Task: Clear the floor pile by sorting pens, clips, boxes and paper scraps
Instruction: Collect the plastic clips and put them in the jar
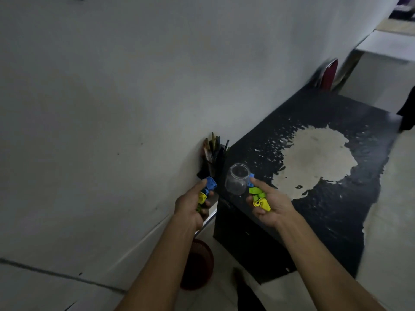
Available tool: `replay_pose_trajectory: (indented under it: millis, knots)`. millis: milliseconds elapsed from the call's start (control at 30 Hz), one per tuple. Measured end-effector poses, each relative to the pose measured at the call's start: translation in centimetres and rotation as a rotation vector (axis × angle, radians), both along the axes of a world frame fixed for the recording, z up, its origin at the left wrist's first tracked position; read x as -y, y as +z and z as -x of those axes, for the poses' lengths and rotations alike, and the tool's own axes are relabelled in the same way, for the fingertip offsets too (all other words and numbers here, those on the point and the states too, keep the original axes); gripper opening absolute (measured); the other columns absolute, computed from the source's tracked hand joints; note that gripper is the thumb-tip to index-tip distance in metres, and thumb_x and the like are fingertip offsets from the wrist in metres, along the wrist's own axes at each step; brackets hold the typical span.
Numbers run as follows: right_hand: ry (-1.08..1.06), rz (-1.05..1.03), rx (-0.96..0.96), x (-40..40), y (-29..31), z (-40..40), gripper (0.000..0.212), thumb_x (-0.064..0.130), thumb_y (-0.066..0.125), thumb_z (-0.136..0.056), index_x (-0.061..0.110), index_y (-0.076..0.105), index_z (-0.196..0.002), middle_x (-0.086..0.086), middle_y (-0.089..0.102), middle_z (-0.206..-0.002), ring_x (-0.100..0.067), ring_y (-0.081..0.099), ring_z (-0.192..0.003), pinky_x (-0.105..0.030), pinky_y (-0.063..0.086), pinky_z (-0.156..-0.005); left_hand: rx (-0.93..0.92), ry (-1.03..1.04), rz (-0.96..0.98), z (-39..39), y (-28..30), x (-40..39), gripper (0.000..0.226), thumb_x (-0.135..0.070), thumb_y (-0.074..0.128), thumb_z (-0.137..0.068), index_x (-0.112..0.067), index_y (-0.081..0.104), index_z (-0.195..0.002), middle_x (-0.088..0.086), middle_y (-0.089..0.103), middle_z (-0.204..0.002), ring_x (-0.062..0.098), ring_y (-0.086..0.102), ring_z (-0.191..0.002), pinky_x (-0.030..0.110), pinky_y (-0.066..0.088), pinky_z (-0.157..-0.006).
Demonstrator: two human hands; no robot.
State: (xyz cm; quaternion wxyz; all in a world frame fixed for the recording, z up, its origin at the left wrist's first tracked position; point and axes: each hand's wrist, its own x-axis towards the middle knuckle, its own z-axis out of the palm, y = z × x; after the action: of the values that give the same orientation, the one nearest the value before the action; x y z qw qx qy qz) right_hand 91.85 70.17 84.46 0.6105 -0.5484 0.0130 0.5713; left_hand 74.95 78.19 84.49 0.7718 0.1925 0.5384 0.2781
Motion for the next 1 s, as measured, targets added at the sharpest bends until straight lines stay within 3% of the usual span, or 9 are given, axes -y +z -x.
replay_pose_trajectory:
  millis: [133, 233, 333, 400, 500, 667, 700, 800, 1000]
  knots:
    - [0.046, 0.084, 0.433, -4.3, -1.5, -3.7, 0.029, 0.018, 0.079, -0.077, 0.014, 0.069, -0.104, -0.01, 0.067, -0.088, -0.02, 0.062, -0.057, -0.018, 0.034, -0.032, -0.041, 0.024, 0.003, -3.0, -1.2, -2.7, 0.02, -0.027, 0.07, -0.085, -0.008, 0.063, -0.084, 0.005, 0.062, -0.069, 0.008, 0.043, -0.039, 0.013, 0.024, -0.031]
    - [0.187, 0.171, 0.882, -8.4, -4.1, -6.5, 0.037, 0.023, 0.083, -0.072, 0.02, 0.073, -0.107, -0.006, 0.069, -0.101, -0.023, 0.068, -0.077, -0.036, 0.06, -0.058, -0.081, 0.054, 0.032, -5.4, -1.9, -4.9, 0.021, -0.026, 0.071, -0.084, -0.006, 0.063, -0.085, 0.006, 0.062, -0.067, 0.008, 0.044, -0.039, 0.012, 0.024, -0.032]
    - [0.465, 0.298, 1.24, -11.0, -6.0, -8.2, 0.043, 0.03, 0.08, -0.072, 0.028, 0.07, -0.114, -0.004, 0.069, -0.105, -0.019, 0.068, -0.076, -0.038, 0.061, -0.067, -0.117, 0.066, 0.047, -7.1, -2.5, -6.5, 0.022, -0.026, 0.072, -0.083, -0.007, 0.065, -0.088, 0.005, 0.063, -0.062, 0.008, 0.044, -0.039, 0.013, 0.022, -0.032]
    - [0.587, 0.323, 1.311, -12.3, -6.4, -9.2, 0.046, 0.031, 0.079, -0.073, 0.028, 0.068, -0.118, -0.004, 0.07, -0.105, -0.019, 0.068, -0.08, -0.035, 0.06, -0.07, -0.154, 0.077, 0.041, -8.2, -3.0, -8.0, 0.021, -0.026, 0.072, -0.083, -0.007, 0.066, -0.091, 0.006, 0.063, -0.064, 0.009, 0.043, -0.041, 0.013, 0.021, -0.033]
    - [0.66, 0.268, 1.322, -13.7, -6.7, -10.8, 0.04, 0.029, 0.08, -0.069, 0.026, 0.071, -0.108, -0.002, 0.071, -0.097, -0.02, 0.068, -0.084, -0.031, 0.056, -0.067, -0.213, 0.069, 0.004, -9.4, -3.6, -9.8, 0.021, -0.025, 0.073, -0.083, -0.007, 0.067, -0.093, 0.009, 0.065, -0.072, 0.012, 0.044, -0.046, 0.014, 0.023, -0.033]
    - [0.536, 0.069, 1.373, -14.7, -6.9, -12.0, 0.027, 0.022, 0.078, -0.076, 0.015, 0.073, -0.101, 0.004, 0.066, -0.089, -0.011, 0.061, -0.077, -0.008, 0.037, -0.057, -0.288, 0.046, -0.052, -10.8, -4.3, -10.8, 0.021, -0.024, 0.075, -0.081, -0.007, 0.07, -0.092, 0.011, 0.068, -0.075, 0.015, 0.045, -0.047, 0.014, 0.025, -0.035]
    - [0.487, 0.032, 1.392, -15.0, -7.0, -11.9, 0.023, 0.024, 0.079, -0.076, 0.015, 0.073, -0.096, 0.004, 0.066, -0.086, -0.012, 0.062, -0.076, -0.008, 0.037, -0.056, -0.294, 0.041, -0.057, -11.0, -4.3, -10.8, 0.02, -0.024, 0.075, -0.081, -0.008, 0.07, -0.091, 0.011, 0.068, -0.074, 0.015, 0.045, -0.047, 0.014, 0.025, -0.035]
    - [0.356, -0.13, 1.46, -15.7, -8.3, -11.2, 0.021, 0.029, 0.081, -0.075, 0.014, 0.071, -0.087, -0.001, 0.065, -0.085, -0.014, 0.059, -0.072, -0.024, 0.047, -0.06, -0.299, 0.035, -0.065, -11.4, -4.4, -10.6, 0.02, -0.024, 0.075, -0.081, -0.007, 0.071, -0.091, 0.009, 0.068, -0.069, 0.014, 0.045, -0.045, 0.015, 0.025, -0.034]
    - [0.216, -0.4, 1.515, -15.9, -12.2, -9.7, 0.022, 0.013, 0.083, -0.075, 0.002, 0.07, -0.089, -0.009, 0.063, -0.091, -0.014, 0.06, -0.079, -0.022, 0.05, -0.068, -0.336, 0.117, -0.042, -10.9, -5.0, -10.2, 0.023, -0.025, 0.076, -0.08, -0.006, 0.071, -0.091, 0.011, 0.068, -0.071, 0.015, 0.045, -0.045, 0.014, 0.024, -0.035]
